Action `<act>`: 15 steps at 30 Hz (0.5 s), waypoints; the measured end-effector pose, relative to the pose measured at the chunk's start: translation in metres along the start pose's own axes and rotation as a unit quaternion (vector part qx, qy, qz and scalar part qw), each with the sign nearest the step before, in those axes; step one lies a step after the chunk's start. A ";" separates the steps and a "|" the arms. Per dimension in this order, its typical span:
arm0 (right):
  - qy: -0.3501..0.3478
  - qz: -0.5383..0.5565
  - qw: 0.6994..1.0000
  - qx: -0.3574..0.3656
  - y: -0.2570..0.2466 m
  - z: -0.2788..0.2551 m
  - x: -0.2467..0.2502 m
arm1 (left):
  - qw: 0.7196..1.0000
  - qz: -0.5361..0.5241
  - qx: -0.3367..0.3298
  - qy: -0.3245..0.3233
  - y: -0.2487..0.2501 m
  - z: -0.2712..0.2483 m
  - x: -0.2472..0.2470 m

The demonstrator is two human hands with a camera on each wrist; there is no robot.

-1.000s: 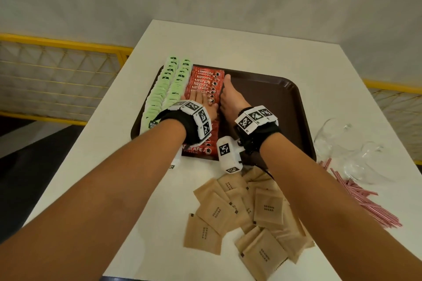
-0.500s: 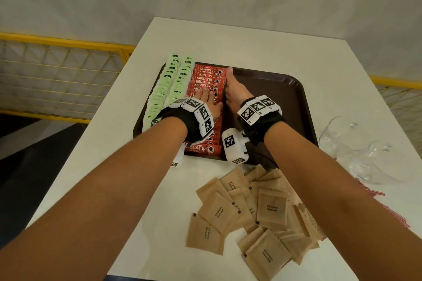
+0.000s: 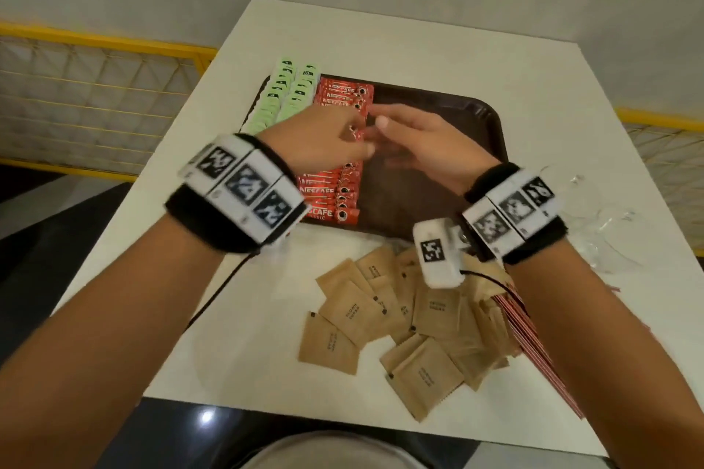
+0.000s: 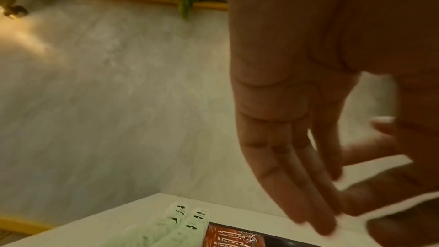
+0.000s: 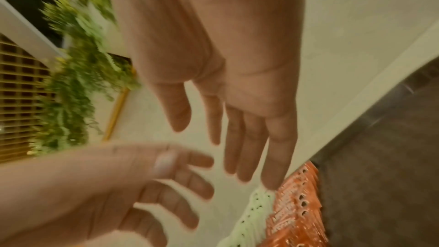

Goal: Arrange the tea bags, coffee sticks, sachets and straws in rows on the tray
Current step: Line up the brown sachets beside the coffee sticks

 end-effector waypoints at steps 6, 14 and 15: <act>-0.146 -0.285 0.947 0.025 0.007 -0.086 -0.022 | 0.983 0.045 0.059 -0.170 -0.015 -0.065 -0.049; -0.170 -0.536 0.825 -0.055 0.036 -0.107 -0.026 | 0.961 0.131 0.162 -0.180 -0.015 -0.073 -0.102; -0.174 -0.545 0.818 -0.060 0.039 -0.108 -0.027 | 0.961 0.136 0.165 -0.175 -0.014 -0.073 -0.106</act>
Point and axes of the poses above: each hand's wrist, its own z-axis towards the middle knuckle, its own x-axis out of the back of the hand, y = z × x, the point moved 1 cm from there along z, towards the middle knuckle, and after that the axes turned 11 degrees about -z, right-handed, at the moved point
